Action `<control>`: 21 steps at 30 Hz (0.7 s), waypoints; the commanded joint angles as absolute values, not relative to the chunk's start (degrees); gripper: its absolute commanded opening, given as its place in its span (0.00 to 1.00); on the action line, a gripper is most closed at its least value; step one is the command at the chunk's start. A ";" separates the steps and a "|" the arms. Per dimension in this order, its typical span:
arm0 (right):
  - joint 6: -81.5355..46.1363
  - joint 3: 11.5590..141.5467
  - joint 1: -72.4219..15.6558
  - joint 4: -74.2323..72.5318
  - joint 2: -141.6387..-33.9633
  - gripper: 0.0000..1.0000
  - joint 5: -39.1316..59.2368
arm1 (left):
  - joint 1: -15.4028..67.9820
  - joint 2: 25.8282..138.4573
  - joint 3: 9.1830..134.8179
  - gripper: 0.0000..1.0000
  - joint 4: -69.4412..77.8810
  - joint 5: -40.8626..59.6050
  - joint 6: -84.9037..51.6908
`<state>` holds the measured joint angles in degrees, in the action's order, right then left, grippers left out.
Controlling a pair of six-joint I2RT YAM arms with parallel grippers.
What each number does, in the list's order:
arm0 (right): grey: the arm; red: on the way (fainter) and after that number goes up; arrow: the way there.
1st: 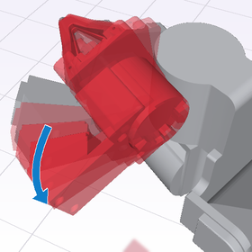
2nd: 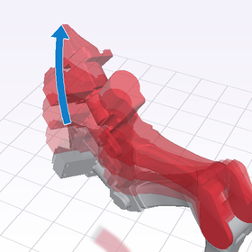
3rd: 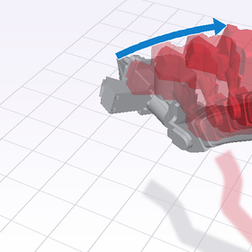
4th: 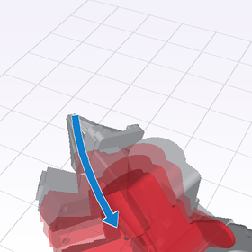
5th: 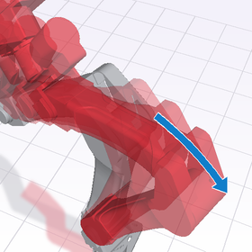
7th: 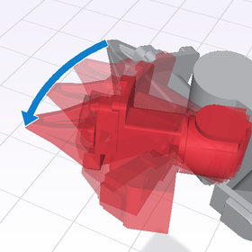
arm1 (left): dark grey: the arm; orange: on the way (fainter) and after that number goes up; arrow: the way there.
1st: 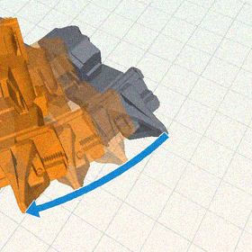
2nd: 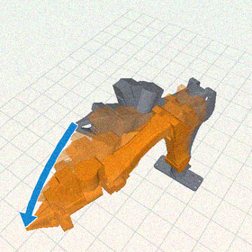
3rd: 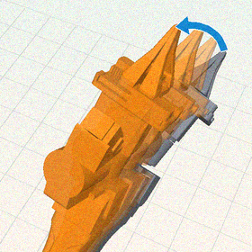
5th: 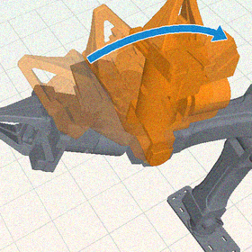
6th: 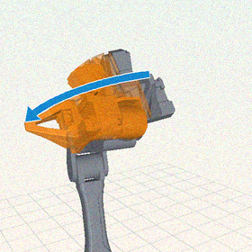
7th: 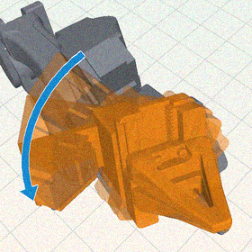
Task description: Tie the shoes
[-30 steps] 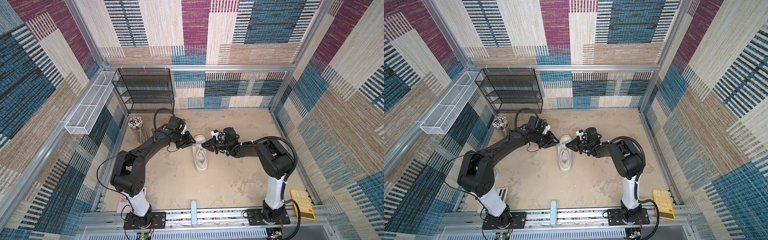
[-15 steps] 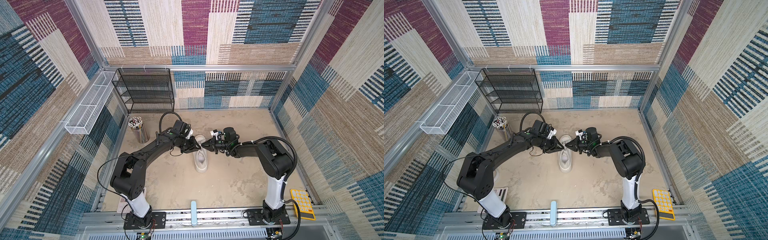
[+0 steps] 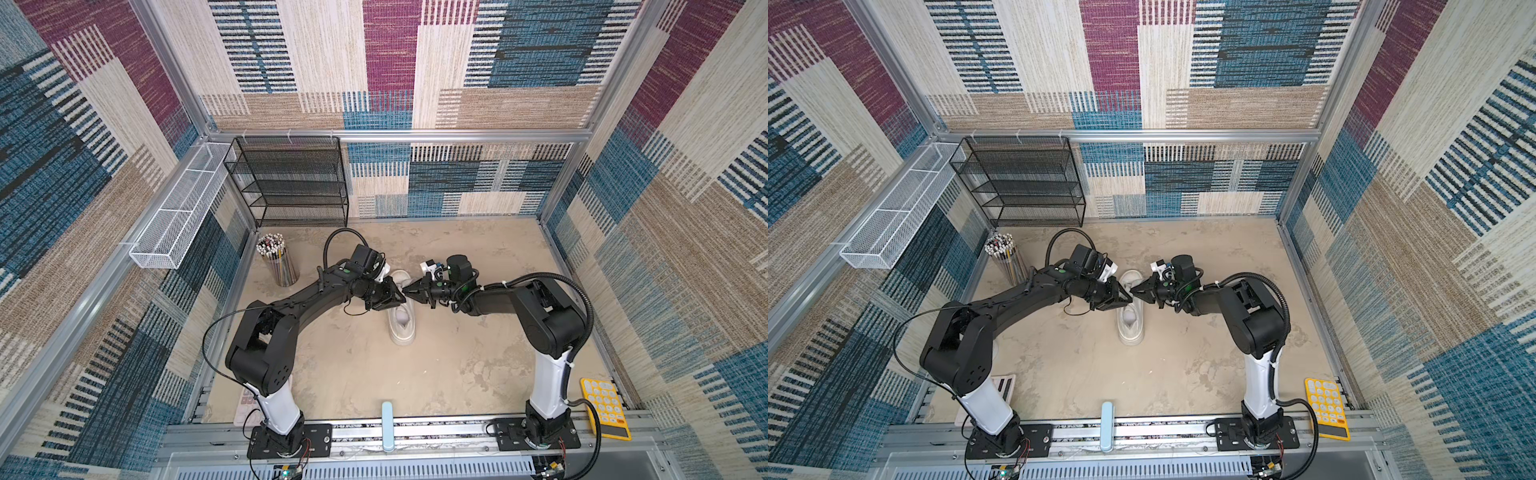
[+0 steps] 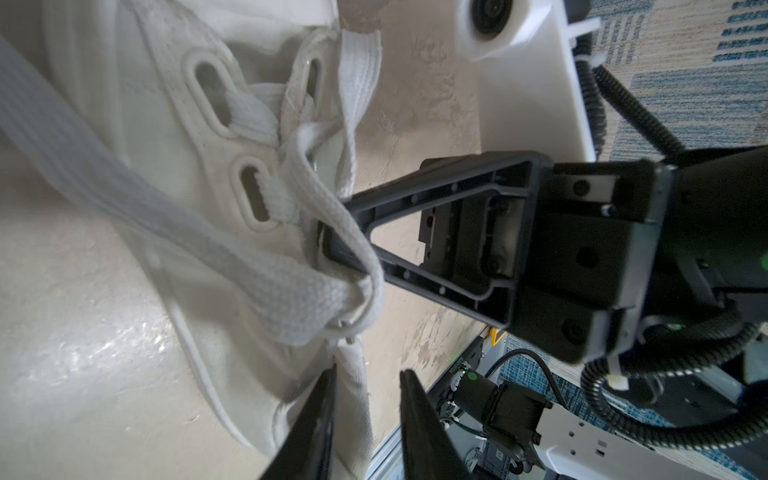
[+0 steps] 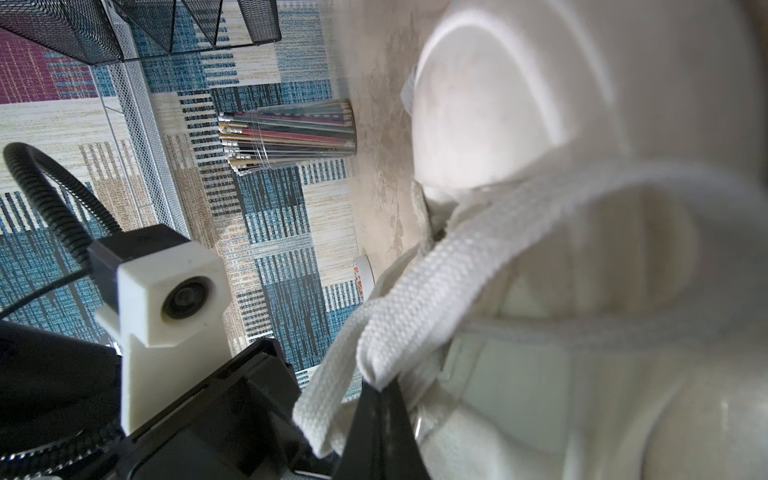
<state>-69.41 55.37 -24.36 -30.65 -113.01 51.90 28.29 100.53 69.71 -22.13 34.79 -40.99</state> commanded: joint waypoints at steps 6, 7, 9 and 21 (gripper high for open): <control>-69.95 55.20 -24.35 -32.94 -112.76 0.00 52.99 | 28.28 102.50 69.61 0.30 -17.19 35.76 -44.03; -69.94 55.21 -24.38 -33.01 -112.76 0.00 53.00 | 28.26 102.70 69.62 0.29 -17.06 35.84 -44.16; -70.00 55.19 -24.35 -33.10 -112.85 0.00 53.09 | 28.27 102.81 69.56 0.29 -16.87 35.84 -44.15; -72.81 54.08 -24.26 -36.49 -113.27 0.00 53.78 | 28.30 99.46 66.63 0.28 -15.87 33.66 -44.46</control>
